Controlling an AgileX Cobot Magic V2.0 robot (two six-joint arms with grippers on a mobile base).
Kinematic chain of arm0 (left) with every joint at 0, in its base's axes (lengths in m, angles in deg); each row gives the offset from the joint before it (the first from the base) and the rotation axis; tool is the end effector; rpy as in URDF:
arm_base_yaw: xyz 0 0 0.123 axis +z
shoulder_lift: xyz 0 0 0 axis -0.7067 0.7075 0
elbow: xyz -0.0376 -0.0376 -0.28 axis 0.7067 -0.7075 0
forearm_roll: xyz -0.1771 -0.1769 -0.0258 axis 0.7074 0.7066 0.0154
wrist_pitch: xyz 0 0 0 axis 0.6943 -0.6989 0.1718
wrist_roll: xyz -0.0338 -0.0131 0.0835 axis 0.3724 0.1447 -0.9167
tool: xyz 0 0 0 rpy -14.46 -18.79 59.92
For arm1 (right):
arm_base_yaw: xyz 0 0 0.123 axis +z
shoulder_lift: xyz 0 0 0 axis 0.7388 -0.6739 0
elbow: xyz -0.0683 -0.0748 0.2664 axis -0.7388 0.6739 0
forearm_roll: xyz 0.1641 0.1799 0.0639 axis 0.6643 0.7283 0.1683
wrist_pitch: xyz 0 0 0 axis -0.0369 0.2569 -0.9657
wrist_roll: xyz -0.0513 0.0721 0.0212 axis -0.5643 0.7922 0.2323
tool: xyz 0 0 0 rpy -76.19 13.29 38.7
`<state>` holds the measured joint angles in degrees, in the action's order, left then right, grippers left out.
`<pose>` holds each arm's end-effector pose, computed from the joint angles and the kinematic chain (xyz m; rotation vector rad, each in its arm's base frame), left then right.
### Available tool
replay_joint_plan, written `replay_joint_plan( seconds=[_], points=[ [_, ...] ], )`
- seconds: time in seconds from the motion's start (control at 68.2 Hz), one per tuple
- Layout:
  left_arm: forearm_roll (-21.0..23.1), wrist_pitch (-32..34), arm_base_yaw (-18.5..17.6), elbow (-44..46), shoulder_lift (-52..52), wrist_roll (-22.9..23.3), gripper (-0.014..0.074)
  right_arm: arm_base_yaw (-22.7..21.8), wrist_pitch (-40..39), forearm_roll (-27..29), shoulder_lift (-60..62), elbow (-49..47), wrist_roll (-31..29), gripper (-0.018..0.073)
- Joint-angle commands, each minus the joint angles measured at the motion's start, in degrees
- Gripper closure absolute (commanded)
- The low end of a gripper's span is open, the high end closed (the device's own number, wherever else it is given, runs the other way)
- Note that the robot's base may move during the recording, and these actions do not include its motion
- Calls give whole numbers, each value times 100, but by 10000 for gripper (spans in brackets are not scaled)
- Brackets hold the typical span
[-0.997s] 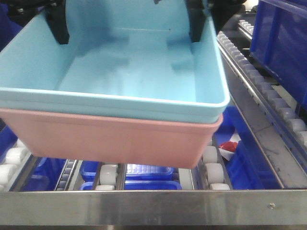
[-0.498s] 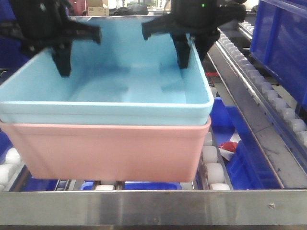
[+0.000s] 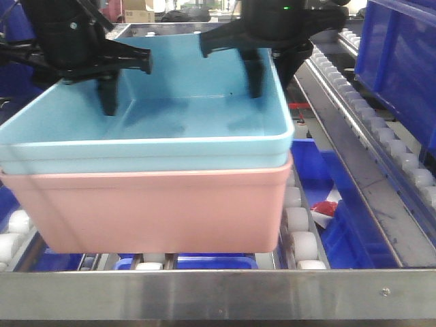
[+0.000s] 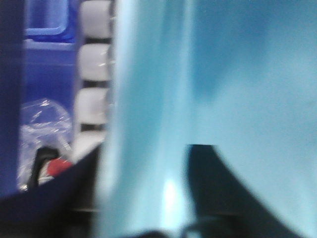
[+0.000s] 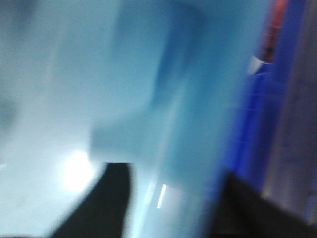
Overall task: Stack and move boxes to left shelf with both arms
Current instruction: 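Lower the stacked bins onto the roller shelf and open both grippers, then raise both grippers up and away from the placed bins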
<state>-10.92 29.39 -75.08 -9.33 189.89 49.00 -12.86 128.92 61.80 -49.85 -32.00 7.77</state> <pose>0.3514 -0.1798 0.2577 0.0916 2.5174 -0.0709 0.3685 0.2305 0.2818 -0.2945 2.5552 0.0416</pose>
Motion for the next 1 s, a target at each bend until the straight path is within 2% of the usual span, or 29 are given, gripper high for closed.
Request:
replay_joint_plan(
  seconds=[0.0, 0.029, 0.147, 0.279, 0.44, 0.601, 0.718, 0.806, 0.85, 0.953, 0.982],
  points=[
    [67, 283, -72, 201, -264, 65, 143, 35, -225, -32, 340, -218, -102, -48],
    [67, 214, -72, 201, -278, 65, 101, 35, -179, -63, 348, -218, -102, -76],
    [90, -168, -72, 306, -312, 65, 22, 22, -37, -96, 414, -218, -102, -45],
    [90, -741, -72, 647, -365, 9, 22, 22, 11, -137, 559, -218, -102, -45],
    [124, -1385, -72, 1148, -391, -406, 22, 22, 49, -161, 813, -218, -102, -45],
    [224, -1697, -98, 1423, -577, -651, 22, 22, 252, -248, 1143, -218, -102, -29],
    [224, -1725, -98, 1426, -863, -703, 29, 22, 385, -254, 1370, -207, -102, 91],
    [213, -1818, -98, 1426, -1042, -703, 85, 22, 434, -258, 1524, -201, -102, 277],
    [226, -1892, -98, 1426, -1101, -703, 133, 22, 457, -258, 1569, -201, -102, 361],
    [248, -2028, -111, 1426, -1192, -703, 305, 22, 571, -258, 1641, -190, -102, 520],
    [248, -2054, -140, 1426, -1203, -733, 377, 22, 610, -258, 1645, -190, -102, 508]
  ],
)
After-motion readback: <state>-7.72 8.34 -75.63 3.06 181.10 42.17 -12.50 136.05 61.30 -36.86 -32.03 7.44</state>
